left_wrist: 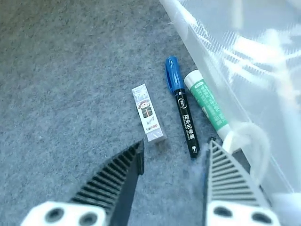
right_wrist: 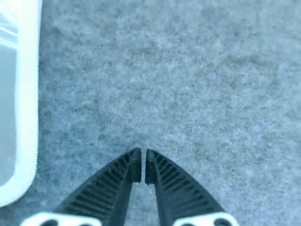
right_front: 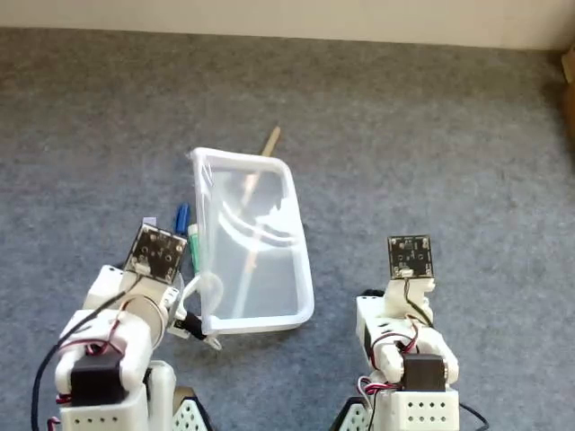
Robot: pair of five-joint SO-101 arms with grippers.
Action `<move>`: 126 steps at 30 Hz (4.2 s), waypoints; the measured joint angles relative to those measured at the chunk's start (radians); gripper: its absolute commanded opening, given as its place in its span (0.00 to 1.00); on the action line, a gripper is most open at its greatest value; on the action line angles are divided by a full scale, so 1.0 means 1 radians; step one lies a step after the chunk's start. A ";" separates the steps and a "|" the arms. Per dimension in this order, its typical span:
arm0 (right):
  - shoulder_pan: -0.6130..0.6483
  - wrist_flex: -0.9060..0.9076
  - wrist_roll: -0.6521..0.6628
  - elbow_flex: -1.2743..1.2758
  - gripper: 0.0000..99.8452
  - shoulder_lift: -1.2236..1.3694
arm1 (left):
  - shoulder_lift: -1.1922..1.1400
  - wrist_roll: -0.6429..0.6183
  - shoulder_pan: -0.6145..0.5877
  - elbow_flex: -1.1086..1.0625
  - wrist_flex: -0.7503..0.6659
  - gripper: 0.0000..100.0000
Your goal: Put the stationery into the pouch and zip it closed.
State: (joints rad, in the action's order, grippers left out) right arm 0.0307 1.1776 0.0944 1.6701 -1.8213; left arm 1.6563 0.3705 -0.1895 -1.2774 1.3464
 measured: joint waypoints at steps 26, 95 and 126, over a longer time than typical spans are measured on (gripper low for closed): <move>-0.003 0.002 0.000 0.000 0.02 0.000 | -0.956 -0.003 0.023 0.249 -0.020 0.01; -0.003 0.002 0.000 0.000 0.02 0.000 | -0.729 -0.097 0.376 0.153 -0.338 0.20; -0.003 0.002 0.000 0.000 0.02 0.000 | -0.729 -0.219 0.115 0.227 -0.342 0.20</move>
State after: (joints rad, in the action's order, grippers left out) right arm 0.0276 1.1792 0.0944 1.6701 -1.8213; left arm 0.9275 0.1511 -0.0744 -1.0503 1.0042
